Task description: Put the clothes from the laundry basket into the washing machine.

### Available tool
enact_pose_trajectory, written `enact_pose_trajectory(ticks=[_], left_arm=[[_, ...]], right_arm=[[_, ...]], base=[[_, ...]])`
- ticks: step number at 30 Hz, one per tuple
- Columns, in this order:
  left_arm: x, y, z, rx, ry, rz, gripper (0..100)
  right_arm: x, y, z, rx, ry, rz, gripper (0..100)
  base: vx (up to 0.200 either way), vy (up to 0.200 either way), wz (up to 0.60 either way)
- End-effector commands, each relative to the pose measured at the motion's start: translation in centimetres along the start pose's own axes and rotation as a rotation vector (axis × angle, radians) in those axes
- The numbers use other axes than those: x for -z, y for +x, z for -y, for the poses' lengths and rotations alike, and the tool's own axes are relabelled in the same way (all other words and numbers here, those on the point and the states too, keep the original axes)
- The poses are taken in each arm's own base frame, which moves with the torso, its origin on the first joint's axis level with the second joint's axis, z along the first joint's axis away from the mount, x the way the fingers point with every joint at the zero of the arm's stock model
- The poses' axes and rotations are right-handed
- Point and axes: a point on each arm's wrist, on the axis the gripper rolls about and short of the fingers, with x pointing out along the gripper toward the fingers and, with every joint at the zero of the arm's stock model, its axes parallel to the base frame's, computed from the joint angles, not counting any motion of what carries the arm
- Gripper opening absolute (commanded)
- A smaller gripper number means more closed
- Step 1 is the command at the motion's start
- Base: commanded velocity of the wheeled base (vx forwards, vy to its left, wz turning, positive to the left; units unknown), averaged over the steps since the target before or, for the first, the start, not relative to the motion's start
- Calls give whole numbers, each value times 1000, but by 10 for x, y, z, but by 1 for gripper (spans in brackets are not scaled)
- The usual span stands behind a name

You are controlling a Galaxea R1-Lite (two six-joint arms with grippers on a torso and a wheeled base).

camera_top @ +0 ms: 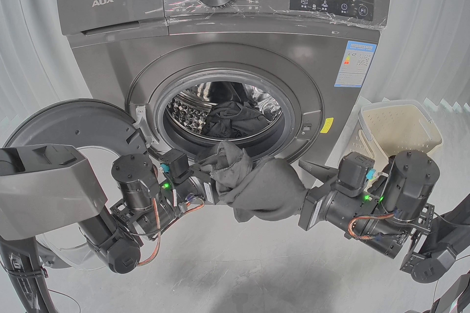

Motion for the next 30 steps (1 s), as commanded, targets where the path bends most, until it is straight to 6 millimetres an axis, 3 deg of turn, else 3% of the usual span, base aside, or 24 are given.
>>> enact_pose_trajectory(ticks=[1,3,7,14,21,27,30], left_arm=[[-24,-28,11,31,-2,29,0],[-31,-35,13,37,-1,38,0],[-43,-67,17,71,-30,35,0],[-56,-90,20,81,-37,65,0],[-57,-99,22,88,-38,58,0],[-57,-96,22,85,-39,61,0],[-56,-95,20,74,-38,61,0]], right_arm=[[31,-28,8,-1,-44,-143,100],[37,-37,9,-14,-55,-175,100],[70,-66,14,-53,-79,-348,100],[94,-87,19,-55,-93,-471,100],[89,-84,17,-67,-75,-418,100],[74,-67,31,5,-7,-232,100],[76,-55,36,40,15,-225,100]], base=[[0,0,0],[0,0,0],[0,0,0],[0,0,0],[0,0,0],[0,0,0],[0,0,0]])
